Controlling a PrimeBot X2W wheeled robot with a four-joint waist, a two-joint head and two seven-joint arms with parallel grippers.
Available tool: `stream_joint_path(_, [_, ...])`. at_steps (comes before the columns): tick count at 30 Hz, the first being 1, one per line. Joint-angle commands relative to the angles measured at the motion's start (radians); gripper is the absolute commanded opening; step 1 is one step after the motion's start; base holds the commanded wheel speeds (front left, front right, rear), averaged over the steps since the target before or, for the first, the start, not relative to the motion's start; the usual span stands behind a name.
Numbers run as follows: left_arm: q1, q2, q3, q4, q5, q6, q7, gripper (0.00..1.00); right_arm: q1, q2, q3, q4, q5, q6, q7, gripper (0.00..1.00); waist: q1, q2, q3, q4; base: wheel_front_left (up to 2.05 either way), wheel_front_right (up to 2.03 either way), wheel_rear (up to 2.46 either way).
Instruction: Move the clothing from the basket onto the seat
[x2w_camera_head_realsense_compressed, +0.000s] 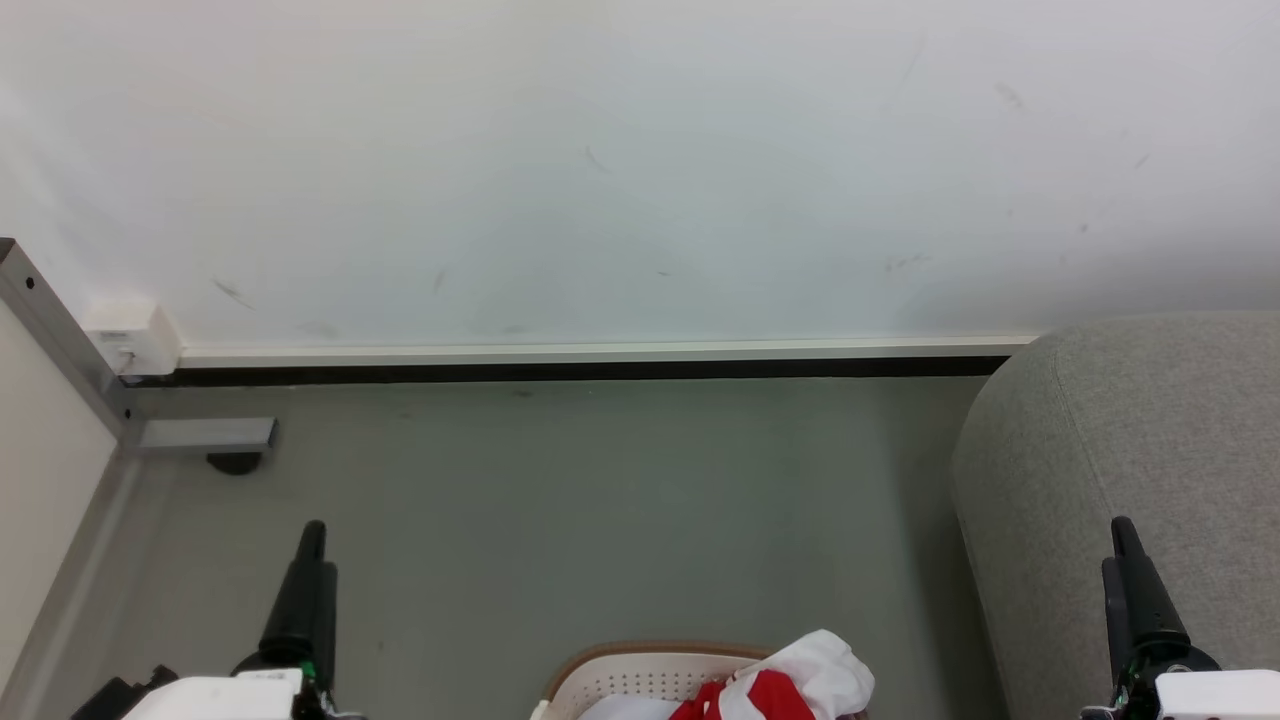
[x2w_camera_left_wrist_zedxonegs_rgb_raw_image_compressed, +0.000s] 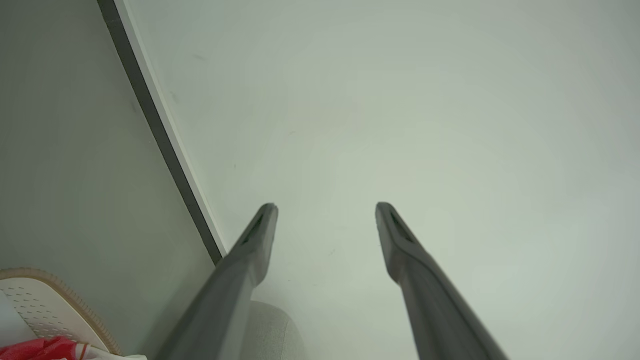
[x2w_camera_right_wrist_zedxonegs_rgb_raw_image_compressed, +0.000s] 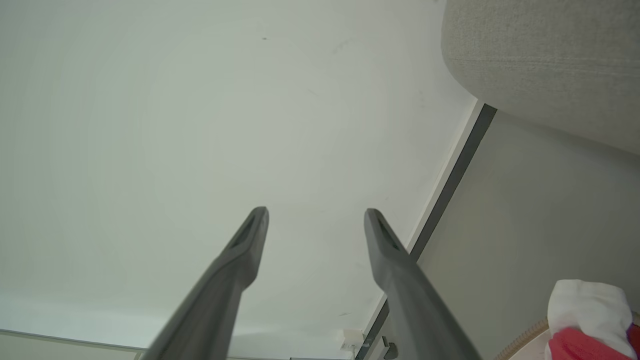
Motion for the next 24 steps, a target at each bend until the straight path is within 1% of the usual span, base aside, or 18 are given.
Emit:
stream_joint_path(1, [-0.013, 0.008, -0.008, -0.033, 0.052, -0.008, -0.014, 1.00, -0.019, -0.004, -0.006, -0.023, -0.054, 0.000, -0.008, 1.00, 0.0000, 0.0000, 0.000, 0.000, 0.00, 0.00, 0.00])
stream_joint_path(3, [-0.012, 0.008, -0.010, -0.036, 0.070, -0.008, -0.019, 1.00, -0.019, -0.002, -0.006, -0.024, -0.076, 0.000, -0.011, 1.00, 0.0000, 0.0000, 0.000, -0.001, 0.00, 0.00, 0.00])
stream_joint_path(11, [-0.006, 0.012, -0.017, -0.060, 0.237, -0.011, -0.051, 1.00, -0.021, 0.012, -0.009, -0.045, -0.252, 0.000, -0.029, 1.00, 0.0000, 0.0000, 0.002, -0.004, 0.00, 0.00, 0.00])
stream_joint_path(24, [0.008, 0.021, -0.036, -0.092, 0.536, -0.016, -0.099, 1.00, -0.020, 0.030, 0.000, -0.045, -0.592, -0.001, -0.054, 1.00, 0.0000, 0.0000, 0.002, -0.007, 0.00, 0.00, 0.00])
